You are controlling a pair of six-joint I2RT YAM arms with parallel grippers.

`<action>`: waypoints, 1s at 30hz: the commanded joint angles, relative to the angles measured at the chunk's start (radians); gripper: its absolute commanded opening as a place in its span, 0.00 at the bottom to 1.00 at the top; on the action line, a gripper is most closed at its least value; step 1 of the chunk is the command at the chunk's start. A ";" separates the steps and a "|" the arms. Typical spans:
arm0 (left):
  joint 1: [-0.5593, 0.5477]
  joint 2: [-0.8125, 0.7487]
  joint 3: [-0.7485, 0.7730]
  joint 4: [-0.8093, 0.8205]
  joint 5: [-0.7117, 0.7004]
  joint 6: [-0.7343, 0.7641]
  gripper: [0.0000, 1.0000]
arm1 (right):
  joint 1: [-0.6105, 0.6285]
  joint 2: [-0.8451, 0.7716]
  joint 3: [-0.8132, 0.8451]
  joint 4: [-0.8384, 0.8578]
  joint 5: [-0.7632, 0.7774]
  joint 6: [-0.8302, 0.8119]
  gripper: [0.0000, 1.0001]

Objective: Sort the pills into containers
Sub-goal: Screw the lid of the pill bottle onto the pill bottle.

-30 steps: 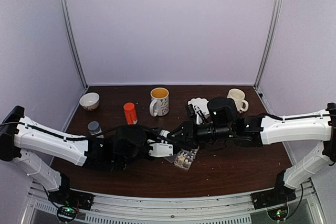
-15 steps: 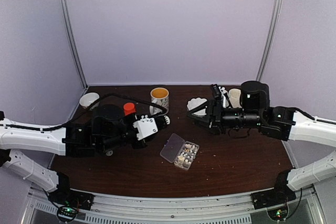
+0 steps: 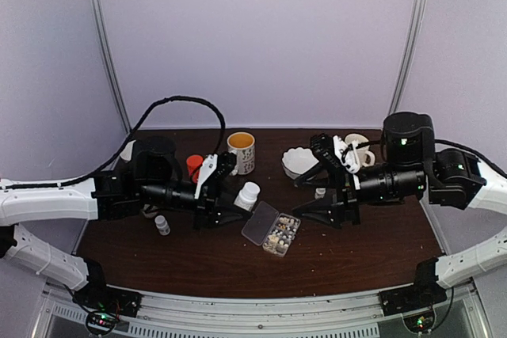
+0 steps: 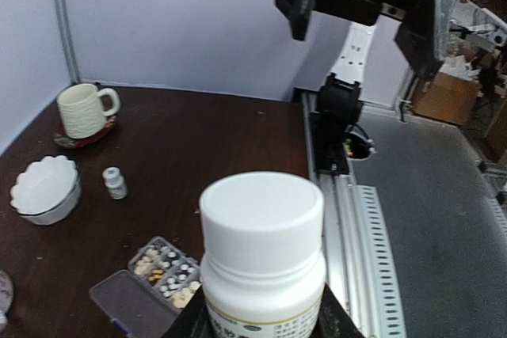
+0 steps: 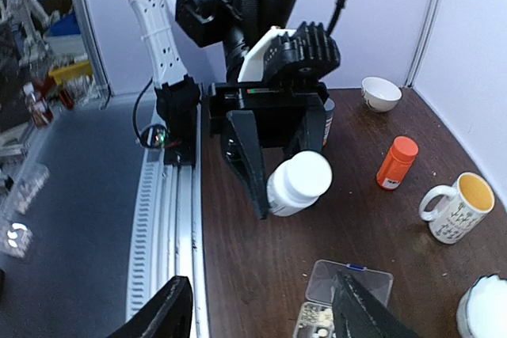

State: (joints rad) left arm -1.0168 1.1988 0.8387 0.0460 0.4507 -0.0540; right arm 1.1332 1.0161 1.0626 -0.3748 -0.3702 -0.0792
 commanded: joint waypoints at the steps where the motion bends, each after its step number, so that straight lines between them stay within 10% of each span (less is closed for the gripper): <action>1: 0.002 0.066 0.039 0.101 0.351 -0.207 0.12 | 0.009 0.056 0.102 -0.142 -0.042 -0.364 0.62; 30: -0.034 0.080 0.037 -0.002 0.291 -0.103 0.12 | -0.016 0.453 0.484 -0.394 -0.250 -0.426 0.59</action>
State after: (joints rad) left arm -1.0420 1.2812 0.8474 0.0433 0.7448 -0.1928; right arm 1.1313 1.4612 1.5097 -0.7559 -0.5545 -0.5247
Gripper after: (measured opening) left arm 0.350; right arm 0.599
